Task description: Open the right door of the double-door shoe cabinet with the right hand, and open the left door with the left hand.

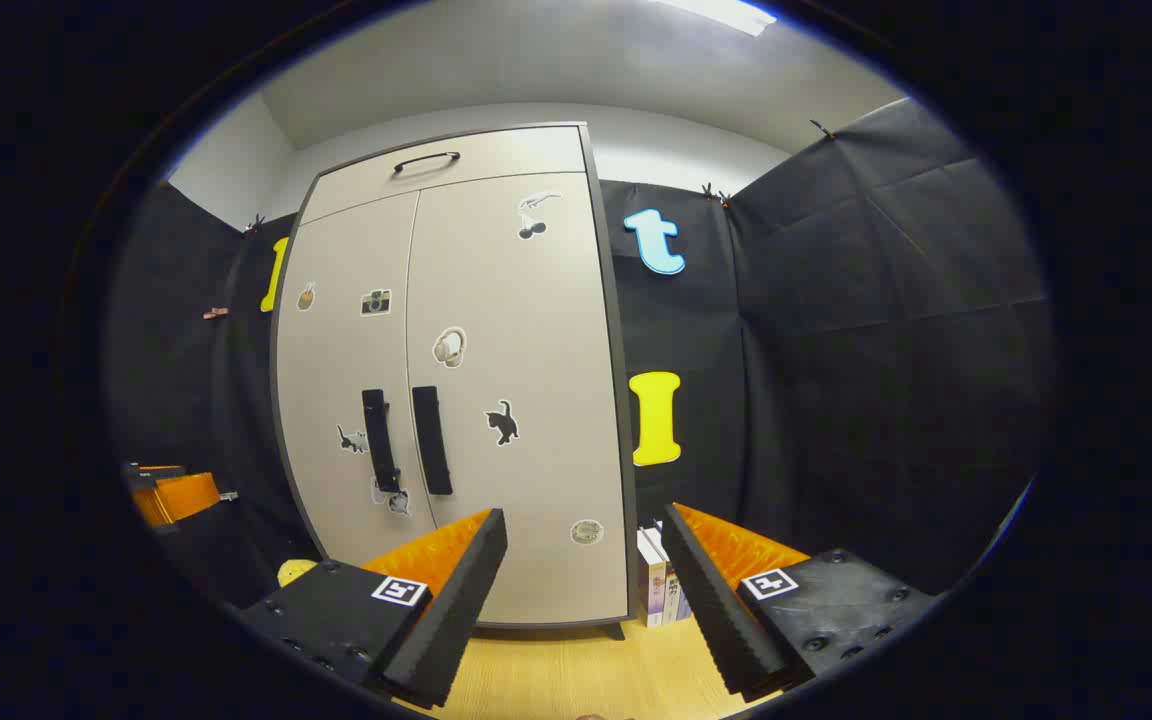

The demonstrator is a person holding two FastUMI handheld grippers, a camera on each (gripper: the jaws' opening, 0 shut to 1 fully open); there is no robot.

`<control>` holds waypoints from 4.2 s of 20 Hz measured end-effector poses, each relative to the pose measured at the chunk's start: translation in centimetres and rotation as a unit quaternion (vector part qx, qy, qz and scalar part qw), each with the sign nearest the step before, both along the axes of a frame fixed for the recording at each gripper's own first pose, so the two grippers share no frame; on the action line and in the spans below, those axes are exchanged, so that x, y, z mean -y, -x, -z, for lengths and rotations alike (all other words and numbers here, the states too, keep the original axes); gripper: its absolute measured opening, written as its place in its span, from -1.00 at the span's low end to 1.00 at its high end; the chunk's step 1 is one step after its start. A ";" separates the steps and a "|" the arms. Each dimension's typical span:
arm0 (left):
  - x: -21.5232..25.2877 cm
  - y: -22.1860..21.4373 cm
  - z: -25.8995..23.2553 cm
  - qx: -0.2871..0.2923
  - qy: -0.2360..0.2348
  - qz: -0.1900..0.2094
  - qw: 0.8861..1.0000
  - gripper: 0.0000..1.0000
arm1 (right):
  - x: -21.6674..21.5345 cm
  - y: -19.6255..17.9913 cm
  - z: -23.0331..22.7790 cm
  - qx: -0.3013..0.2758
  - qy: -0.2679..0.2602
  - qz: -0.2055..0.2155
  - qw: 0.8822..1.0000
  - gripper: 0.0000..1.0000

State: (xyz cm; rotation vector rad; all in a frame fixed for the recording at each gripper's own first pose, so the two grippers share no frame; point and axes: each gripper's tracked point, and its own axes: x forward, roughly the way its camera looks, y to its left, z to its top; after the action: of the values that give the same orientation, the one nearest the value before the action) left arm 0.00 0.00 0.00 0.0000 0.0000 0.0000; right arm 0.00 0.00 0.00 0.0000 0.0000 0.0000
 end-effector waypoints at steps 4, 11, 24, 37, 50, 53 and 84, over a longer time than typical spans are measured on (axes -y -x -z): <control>-0.3 -0.1 0.7 -0.011 -0.007 -0.006 1.000 0.89 | 0.3 0.2 0.7 -0.016 0.004 0.002 1.000 0.96; -0.6 -0.4 1.2 -0.018 -0.017 -0.007 1.000 0.89 | -0.1 -0.3 1.5 -0.028 0.000 0.002 1.000 0.96; -1.2 -0.7 2.4 -0.027 -0.012 -0.006 1.000 0.89 | -3.5 -3.4 -2.1 -0.002 0.027 -0.015 1.000 0.96; -6.8 1.5 4.1 -0.043 0.020 -0.067 0.997 0.90 | -14.2 -13.0 -2.1 -0.049 0.028 -0.095 0.994 0.97; -8.4 2.2 5.1 -0.054 0.009 -0.082 0.995 0.89 | -16.6 -21.0 3.8 -0.113 0.032 -0.059 0.991 0.79; -8.2 2.6 6.0 -0.064 0.015 -0.082 0.994 0.89 | -17.0 -21.3 3.9 -0.117 0.012 -0.062 0.991 0.39; 1.7 0.8 3.2 -0.048 -0.009 0.023 0.999 0.89 | -14.1 -13.7 2.2 -0.096 -0.001 -0.130 0.987 -0.74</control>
State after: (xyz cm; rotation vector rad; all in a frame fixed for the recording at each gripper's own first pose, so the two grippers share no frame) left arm -0.78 -1.72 -3.16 0.0175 0.0969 -0.0466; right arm 13.74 14.09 -2.15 0.0025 0.1927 0.2603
